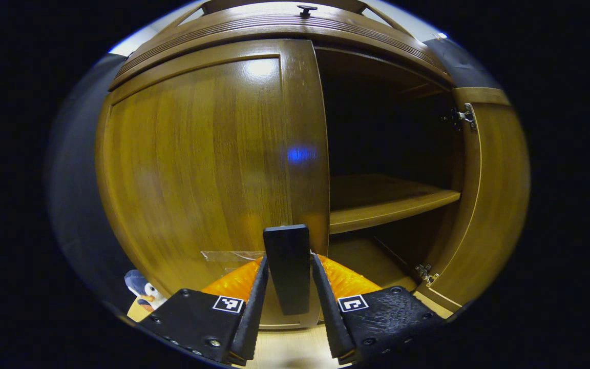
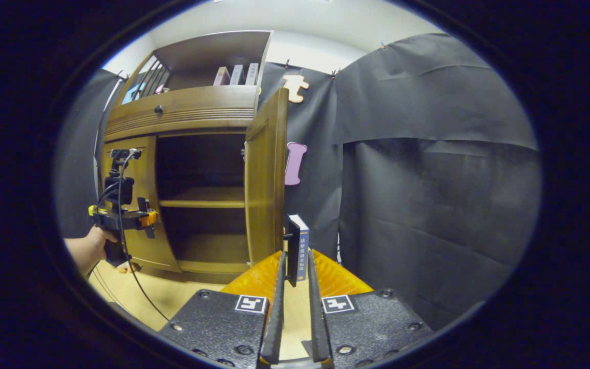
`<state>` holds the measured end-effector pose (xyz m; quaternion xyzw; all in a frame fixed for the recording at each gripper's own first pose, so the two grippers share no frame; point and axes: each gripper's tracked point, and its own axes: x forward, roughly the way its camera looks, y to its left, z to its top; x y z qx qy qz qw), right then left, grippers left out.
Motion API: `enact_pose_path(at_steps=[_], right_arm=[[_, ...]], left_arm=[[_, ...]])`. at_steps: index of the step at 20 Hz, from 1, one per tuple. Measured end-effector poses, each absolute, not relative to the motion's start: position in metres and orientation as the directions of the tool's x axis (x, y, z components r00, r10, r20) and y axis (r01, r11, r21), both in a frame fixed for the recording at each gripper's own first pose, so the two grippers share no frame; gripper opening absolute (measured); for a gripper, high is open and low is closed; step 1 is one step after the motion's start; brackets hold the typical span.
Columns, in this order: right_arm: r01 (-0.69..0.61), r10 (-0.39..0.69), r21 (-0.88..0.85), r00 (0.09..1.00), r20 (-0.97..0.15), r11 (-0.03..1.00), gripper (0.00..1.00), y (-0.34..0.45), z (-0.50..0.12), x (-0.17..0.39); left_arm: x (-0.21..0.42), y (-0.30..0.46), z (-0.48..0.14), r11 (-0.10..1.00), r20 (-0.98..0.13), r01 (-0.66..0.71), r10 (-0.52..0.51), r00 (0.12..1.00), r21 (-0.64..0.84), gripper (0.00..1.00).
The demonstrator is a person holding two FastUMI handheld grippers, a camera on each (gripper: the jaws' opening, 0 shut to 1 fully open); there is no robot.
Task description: Open the right door of the double-door shoe cabinet with the right hand, and open the left door with the left hand.
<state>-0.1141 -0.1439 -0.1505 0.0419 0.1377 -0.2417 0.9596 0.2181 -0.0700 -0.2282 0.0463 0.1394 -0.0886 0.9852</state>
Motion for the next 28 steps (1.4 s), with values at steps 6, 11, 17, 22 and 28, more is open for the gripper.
enact_pose_path(at_steps=[6, 11, 17, 22, 28], right_arm=[[0.453, -0.432, 0.005, 0.852, -0.295, 0.892, 0.39, -0.136, -0.151, -0.115], [0.427, -0.406, 0.006, 0.863, -0.3, 0.904, 0.42, -0.127, -0.152, -0.115], [0.398, -0.377, 0.006, 0.873, -0.31, 0.917, 0.43, -0.119, -0.154, -0.11], [0.344, -0.324, 0.011, 0.894, -0.309, 0.939, 0.43, -0.104, -0.157, -0.099], [0.268, -0.249, 0.022, 0.92, -0.301, 0.963, 0.43, -0.085, -0.156, -0.08]], left_arm=[[0.217, -0.073, -0.23, 0.971, -0.268, 0.22, -0.188, 0.945, 0.095, 0.35], [0.215, -0.072, -0.23, 0.974, -0.29, 0.224, -0.207, 0.935, 0.029, 0.25], [0.199, -0.069, -0.229, 0.972, -0.302, 0.231, -0.207, 0.931, 0.043, 0.25], [0.177, -0.062, -0.228, 0.974, -0.294, 0.223, -0.204, 0.934, 0.031, 0.25], [0.148, -0.05, -0.225, 0.978, -0.29, 0.206, -0.194, 0.937, 0.011, 0.25]])
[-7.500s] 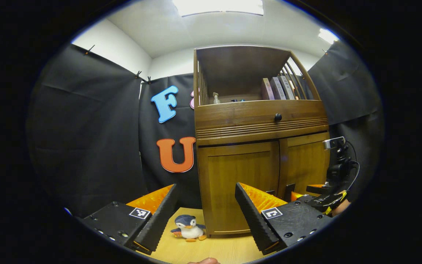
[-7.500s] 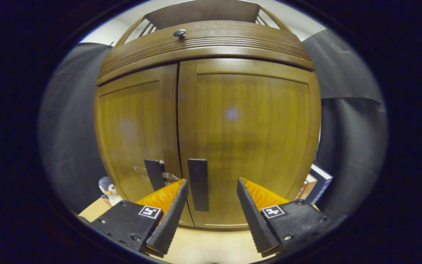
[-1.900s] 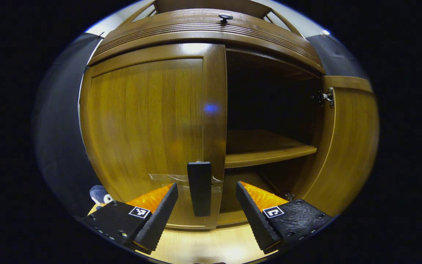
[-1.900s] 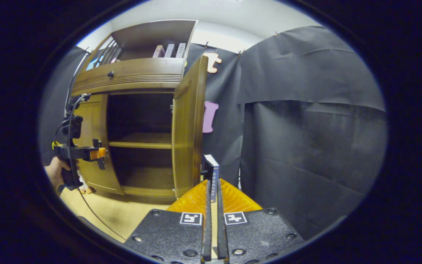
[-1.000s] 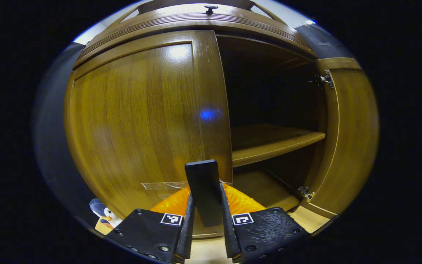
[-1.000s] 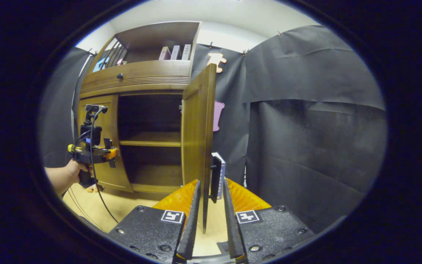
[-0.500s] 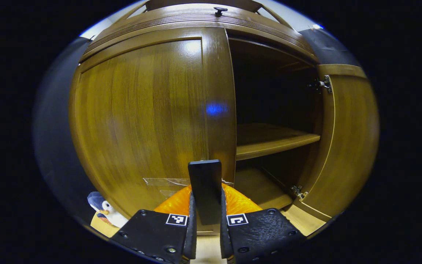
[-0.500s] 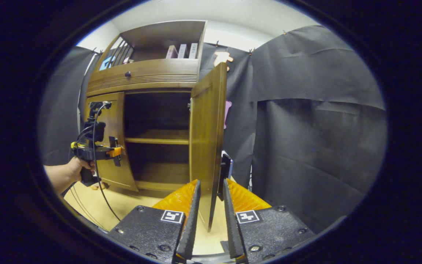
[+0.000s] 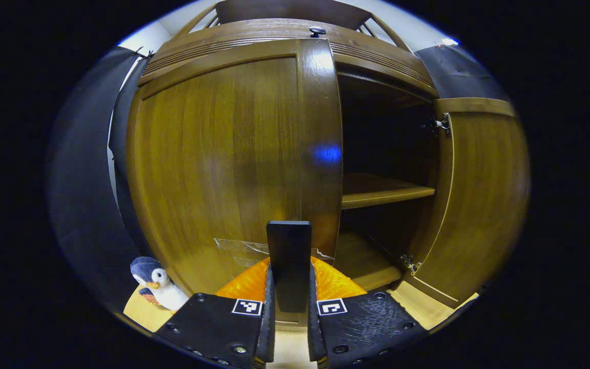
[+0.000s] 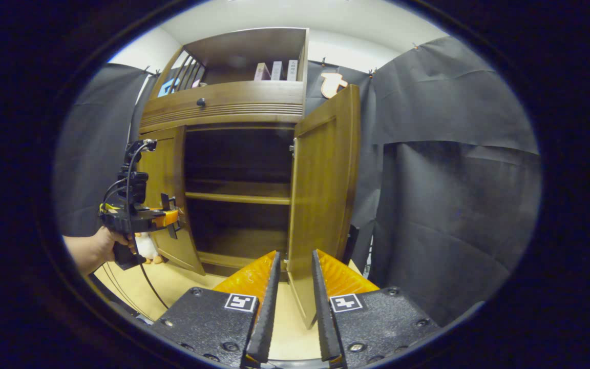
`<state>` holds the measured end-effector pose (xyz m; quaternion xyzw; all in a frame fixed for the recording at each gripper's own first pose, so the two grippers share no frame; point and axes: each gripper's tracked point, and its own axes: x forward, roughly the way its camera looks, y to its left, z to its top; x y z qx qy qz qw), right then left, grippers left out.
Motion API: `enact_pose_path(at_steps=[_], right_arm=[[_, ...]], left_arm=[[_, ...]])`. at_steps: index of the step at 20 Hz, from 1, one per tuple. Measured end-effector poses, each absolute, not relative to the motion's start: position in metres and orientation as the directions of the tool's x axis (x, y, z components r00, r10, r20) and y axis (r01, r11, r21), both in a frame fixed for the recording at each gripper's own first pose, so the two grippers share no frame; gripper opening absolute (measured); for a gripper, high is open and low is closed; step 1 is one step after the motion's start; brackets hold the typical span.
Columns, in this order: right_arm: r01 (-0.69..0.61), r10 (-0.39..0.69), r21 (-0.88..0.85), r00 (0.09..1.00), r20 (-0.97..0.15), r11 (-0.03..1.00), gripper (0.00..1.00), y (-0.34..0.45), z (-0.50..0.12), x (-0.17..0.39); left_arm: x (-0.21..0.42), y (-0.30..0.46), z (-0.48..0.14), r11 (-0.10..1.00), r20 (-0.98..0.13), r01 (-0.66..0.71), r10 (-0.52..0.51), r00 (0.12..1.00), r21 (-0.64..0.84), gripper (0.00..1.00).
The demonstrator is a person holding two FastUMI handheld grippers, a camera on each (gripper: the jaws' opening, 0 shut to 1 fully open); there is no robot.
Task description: Open the right door of the double-door shoe cabinet with the right hand, and open the left door with the left hand.
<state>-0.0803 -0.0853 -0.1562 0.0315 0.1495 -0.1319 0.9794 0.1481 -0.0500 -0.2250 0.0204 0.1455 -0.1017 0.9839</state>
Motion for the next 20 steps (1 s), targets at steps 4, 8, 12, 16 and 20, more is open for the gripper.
enact_pose_path(at_steps=[4, 8, 12, 16, 20], right_arm=[[0.227, -0.209, 0.027, 0.931, -0.298, 0.974, 0.43, -0.074, -0.158, -0.07], [0.194, -0.17, 0.049, 0.937, -0.306, 0.98, 0.43, -0.065, -0.162, -0.063], [0.159, -0.133, 0.062, 0.941, -0.312, 0.985, 0.43, -0.052, -0.163, -0.05], [0.111, -0.084, 0.068, 0.947, -0.309, 0.992, 0.43, -0.037, -0.161, -0.034], [0.062, -0.037, 0.068, 0.948, -0.316, 0.996, 0.43, -0.02, -0.164, -0.022]], left_arm=[[0.13, -0.039, -0.224, 0.98, -0.29, 0.197, -0.188, 0.939, 0.004, 0.25], [0.11, -0.026, -0.221, 0.982, -0.29, 0.188, -0.18, 0.94, 0.001, 0.24], [0.093, -0.013, -0.219, 0.984, -0.284, 0.18, -0.171, 0.943, 0.007, 0.24], [0.078, 0.001, -0.218, 0.988, -0.284, 0.153, -0.144, 0.948, 0.008, 0.24], [0.064, 0.017, -0.217, 0.992, -0.285, 0.125, -0.115, 0.952, 0.018, 0.24]])
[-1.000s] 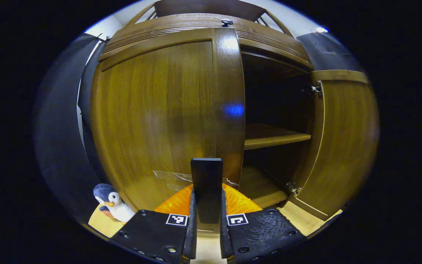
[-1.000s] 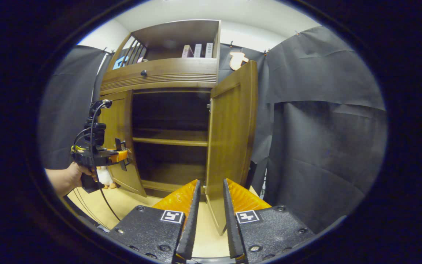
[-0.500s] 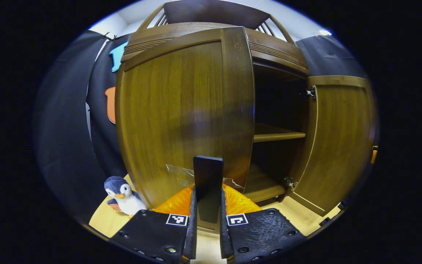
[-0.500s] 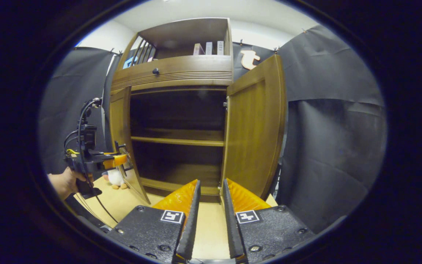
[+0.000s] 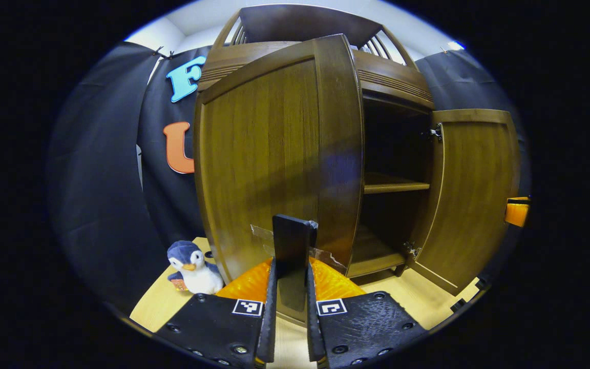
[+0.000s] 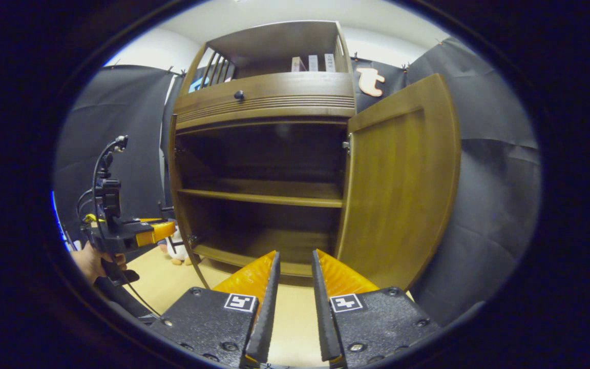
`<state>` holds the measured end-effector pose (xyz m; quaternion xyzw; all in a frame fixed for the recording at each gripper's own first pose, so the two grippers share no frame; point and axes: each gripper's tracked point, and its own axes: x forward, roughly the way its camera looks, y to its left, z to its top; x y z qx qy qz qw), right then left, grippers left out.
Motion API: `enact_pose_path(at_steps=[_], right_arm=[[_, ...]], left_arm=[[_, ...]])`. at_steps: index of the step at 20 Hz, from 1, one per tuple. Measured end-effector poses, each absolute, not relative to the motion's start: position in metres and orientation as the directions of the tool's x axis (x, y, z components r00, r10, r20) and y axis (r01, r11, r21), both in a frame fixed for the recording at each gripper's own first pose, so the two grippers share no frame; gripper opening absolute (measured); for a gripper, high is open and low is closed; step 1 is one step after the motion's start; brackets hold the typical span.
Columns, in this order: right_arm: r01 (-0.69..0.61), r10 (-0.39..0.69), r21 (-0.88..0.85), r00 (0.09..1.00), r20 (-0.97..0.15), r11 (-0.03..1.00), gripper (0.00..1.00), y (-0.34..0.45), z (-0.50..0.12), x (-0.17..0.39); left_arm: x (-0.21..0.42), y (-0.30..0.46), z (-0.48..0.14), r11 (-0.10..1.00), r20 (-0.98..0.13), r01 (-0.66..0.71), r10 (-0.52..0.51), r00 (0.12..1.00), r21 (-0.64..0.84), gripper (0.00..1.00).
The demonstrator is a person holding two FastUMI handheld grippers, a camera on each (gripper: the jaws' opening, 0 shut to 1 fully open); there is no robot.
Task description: Open the right door of the double-door shoe cabinet with the right hand, and open the left door with the left hand.
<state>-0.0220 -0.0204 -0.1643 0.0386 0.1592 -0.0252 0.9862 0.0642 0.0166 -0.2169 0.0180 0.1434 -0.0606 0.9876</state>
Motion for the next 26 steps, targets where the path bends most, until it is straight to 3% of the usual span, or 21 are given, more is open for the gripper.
enact_pose_path(at_steps=[4, 5, 11, 16, 17, 18, 21, 23, 26], right_arm=[[0.031, -0.004, 0.076, 0.944, -0.33, 0.997, 0.4, -0.003, -0.17, -0.012], [0.022, 0.005, 0.079, 0.944, -0.33, 0.997, 0.55, 0.001, -0.169, -0.009], [-0.029, 0.05, 0.068, 0.945, -0.322, 0.997, 0.76, 0.029, -0.167, 0.007], [-0.044, 0.063, 0.063, 0.941, -0.333, 0.997, 0.76, 0.042, -0.17, 0.016], [-0.045, 0.065, 0.066, 0.94, -0.334, 0.997, 0.76, 0.046, -0.172, 0.018], [-0.049, 0.069, 0.069, 0.94, -0.335, 0.996, 0.76, 0.048, -0.172, 0.02], [-0.053, 0.071, 0.064, 0.942, -0.327, 0.997, 0.8, 0.055, -0.17, 0.03], [-0.051, 0.067, 0.057, 0.945, -0.321, 0.997, 0.76, 0.057, -0.168, 0.033], [-0.054, 0.068, 0.054, 0.945, -0.32, 0.997, 0.76, 0.064, -0.168, 0.04]], left_arm=[[0.045, 0.039, -0.213, 0.997, -0.291, 0.082, -0.075, 0.954, 0.011, 0.24], [0.041, 0.046, -0.212, 0.998, -0.29, 0.067, -0.059, 0.955, 0.019, 0.24], [0.021, 0.084, -0.21, 0.999, -0.289, -0.014, 0.029, 0.957, 0.052, 0.23], [0.009, 0.11, -0.207, 0.996, -0.291, -0.072, 0.082, 0.953, 0.044, 0.23], [0.007, 0.115, -0.207, 0.996, -0.292, -0.082, 0.09, 0.952, 0.039, 0.3], [0.006, 0.122, -0.207, 0.995, -0.293, -0.092, 0.1, 0.951, 0.041, 0.23], [0.003, 0.139, -0.207, 0.993, -0.297, -0.114, 0.12, 0.947, 0.037, 0.23], [-0.003, 0.152, -0.207, 0.99, -0.302, -0.135, 0.138, 0.943, 0.032, 0.17], [-0.006, 0.164, -0.208, 0.989, -0.307, -0.146, 0.14, 0.941, 0.005, 0.17]])
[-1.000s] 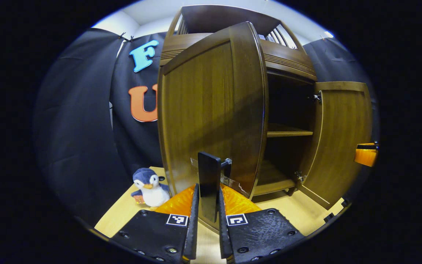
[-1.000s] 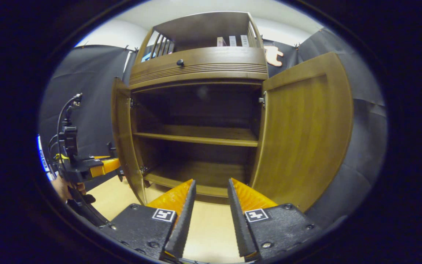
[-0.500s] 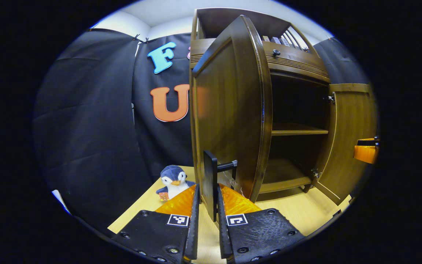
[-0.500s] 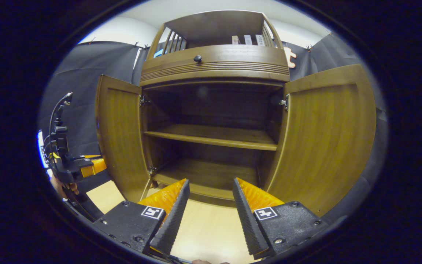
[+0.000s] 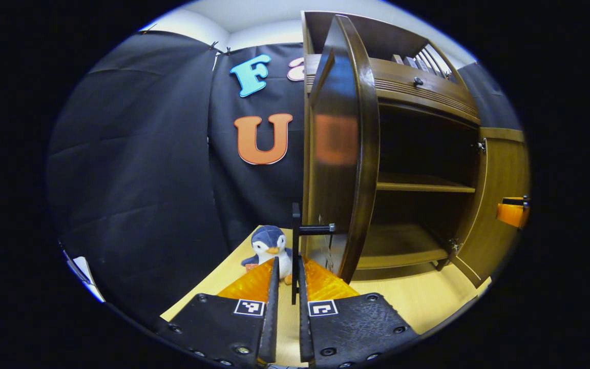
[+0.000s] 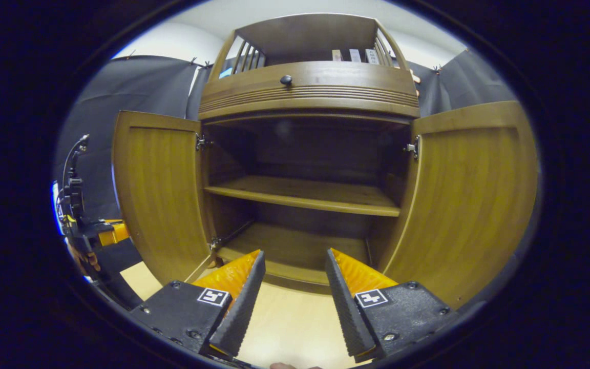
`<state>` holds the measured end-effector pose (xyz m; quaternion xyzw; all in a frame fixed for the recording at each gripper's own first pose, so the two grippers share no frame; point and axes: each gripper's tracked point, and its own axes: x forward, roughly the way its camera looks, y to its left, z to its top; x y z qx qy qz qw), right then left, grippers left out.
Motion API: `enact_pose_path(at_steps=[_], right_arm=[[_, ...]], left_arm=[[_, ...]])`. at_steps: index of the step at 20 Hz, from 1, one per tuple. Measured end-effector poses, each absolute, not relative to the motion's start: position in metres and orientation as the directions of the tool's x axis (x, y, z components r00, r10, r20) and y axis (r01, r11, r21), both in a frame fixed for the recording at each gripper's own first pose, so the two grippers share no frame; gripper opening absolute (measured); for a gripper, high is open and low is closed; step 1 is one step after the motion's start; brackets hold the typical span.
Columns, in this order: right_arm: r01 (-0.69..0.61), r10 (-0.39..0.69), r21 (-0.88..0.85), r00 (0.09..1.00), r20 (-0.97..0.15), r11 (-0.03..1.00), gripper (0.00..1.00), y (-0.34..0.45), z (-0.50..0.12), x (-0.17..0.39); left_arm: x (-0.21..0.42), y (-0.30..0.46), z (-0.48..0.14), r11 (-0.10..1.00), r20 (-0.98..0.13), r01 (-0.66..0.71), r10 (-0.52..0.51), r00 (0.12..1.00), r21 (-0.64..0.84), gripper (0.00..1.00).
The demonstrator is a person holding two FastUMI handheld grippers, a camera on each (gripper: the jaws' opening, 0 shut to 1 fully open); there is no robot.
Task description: Open the right door of the double-door shoe cabinet with the right hand, and open the left door with the left hand.
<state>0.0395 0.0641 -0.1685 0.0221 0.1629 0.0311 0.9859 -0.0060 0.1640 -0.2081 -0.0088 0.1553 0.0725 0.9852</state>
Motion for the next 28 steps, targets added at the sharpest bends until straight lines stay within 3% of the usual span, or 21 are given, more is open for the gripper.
enact_pose_path(at_steps=[8, 12, 13, 14, 15, 16, 17, 18, 19, 20, 21, 22, 23, 24, 25, 27, 28], right_arm=[[-0.093, 0.098, 0.029, 0.934, -0.343, 0.995, 0.76, 0.085, -0.17, 0.046], [-0.108, 0.111, 0.028, 0.93, -0.35, 0.994, 0.76, 0.089, -0.171, 0.047], [-0.112, 0.115, 0.029, 0.93, -0.35, 0.993, 0.81, 0.091, -0.171, 0.049], [-0.117, 0.121, 0.031, 0.93, -0.349, 0.993, 0.76, 0.094, -0.17, 0.05], [-0.125, 0.129, 0.035, 0.928, -0.35, 0.992, 0.81, 0.098, -0.17, 0.049], [-0.132, 0.137, 0.038, 0.926, -0.353, 0.991, 0.76, 0.101, -0.17, 0.049], [-0.136, 0.141, 0.04, 0.925, -0.353, 0.99, 0.76, 0.102, -0.17, 0.05], [-0.137, 0.143, 0.041, 0.926, -0.35, 0.99, 0.81, 0.103, -0.168, 0.049], [-0.134, 0.139, 0.038, 0.928, -0.346, 0.99, 0.81, 0.103, -0.166, 0.049], [-0.125, 0.129, 0.033, 0.932, -0.34, 0.992, 0.8, 0.101, -0.163, 0.048], [-0.111, 0.113, 0.026, 0.937, -0.331, 0.994, 0.76, 0.097, -0.16, 0.047], [-0.093, 0.095, 0.019, 0.942, -0.321, 0.995, 0.8, 0.091, -0.156, 0.047], [-0.074, 0.074, 0.013, 0.948, -0.31, 0.997, 0.76, 0.086, -0.152, 0.047], [-0.059, 0.059, 0.009, 0.953, -0.299, 0.998, 0.8, 0.081, -0.148, 0.046], [-0.046, 0.046, 0.008, 0.957, -0.286, 0.999, 0.8, 0.076, -0.143, 0.045], [-0.022, 0.022, 0.004, 0.965, -0.26, 1.0, 0.76, 0.067, -0.133, 0.044], [-0.009, 0.009, 0.002, 0.969, -0.247, 1.0, 0.76, 0.062, -0.128, 0.042]], left_arm=[[-0.012, 0.184, -0.208, 0.989, -0.31, -0.146, 0.138, 0.941, -0.003, 0.18], [-0.027, 0.21, -0.21, 0.978, -0.32, -0.208, 0.201, 0.926, 0.011, 0.17], [-0.03, 0.216, -0.21, 0.974, -0.321, -0.226, 0.217, 0.922, 0.01, 0.18], [-0.033, 0.222, -0.21, 0.968, -0.32, -0.251, 0.241, 0.916, 0.008, 0.18], [-0.035, 0.224, -0.209, 0.963, -0.322, -0.269, 0.255, 0.912, 0.001, 0.18], [-0.037, 0.225, -0.209, 0.96, -0.321, -0.279, 0.262, 0.91, -0.01, 0.18], [-0.041, 0.227, -0.208, 0.958, -0.319, -0.288, 0.269, 0.909, -0.013, 0.19], [-0.044, 0.228, -0.207, 0.955, -0.313, -0.296, 0.278, 0.908, -0.01, 0.36], [-0.045, 0.225, -0.202, 0.956, -0.307, -0.292, 0.276, 0.911, -0.009, 0.36], [-0.044, 0.222, -0.197, 0.956, -0.298, -0.294, 0.278, 0.913, -0.006, 0.12], [-0.044, 0.218, -0.188, 0.957, -0.28, -0.291, 0.279, 0.918, 0.001, 0.28], [-0.046, 0.217, -0.181, 0.955, -0.256, -0.297, 0.291, 0.922, 0.014, 0.32], [-0.046, 0.214, -0.173, 0.954, -0.233, -0.298, 0.294, 0.927, 0.017, 0.48], [-0.045, 0.207, -0.162, 0.957, -0.21, -0.291, 0.287, 0.935, 0.014, 0.38], [-0.043, 0.2, -0.152, 0.959, -0.186, -0.283, 0.28, 0.942, 0.01, 0.51], [-0.038, 0.187, -0.13, 0.964, -0.139, -0.266, 0.263, 0.955, -0.002, 0.41], [-0.034, 0.176, -0.122, 0.97, -0.12, -0.245, 0.241, 0.963, -0.016, 0.47]])
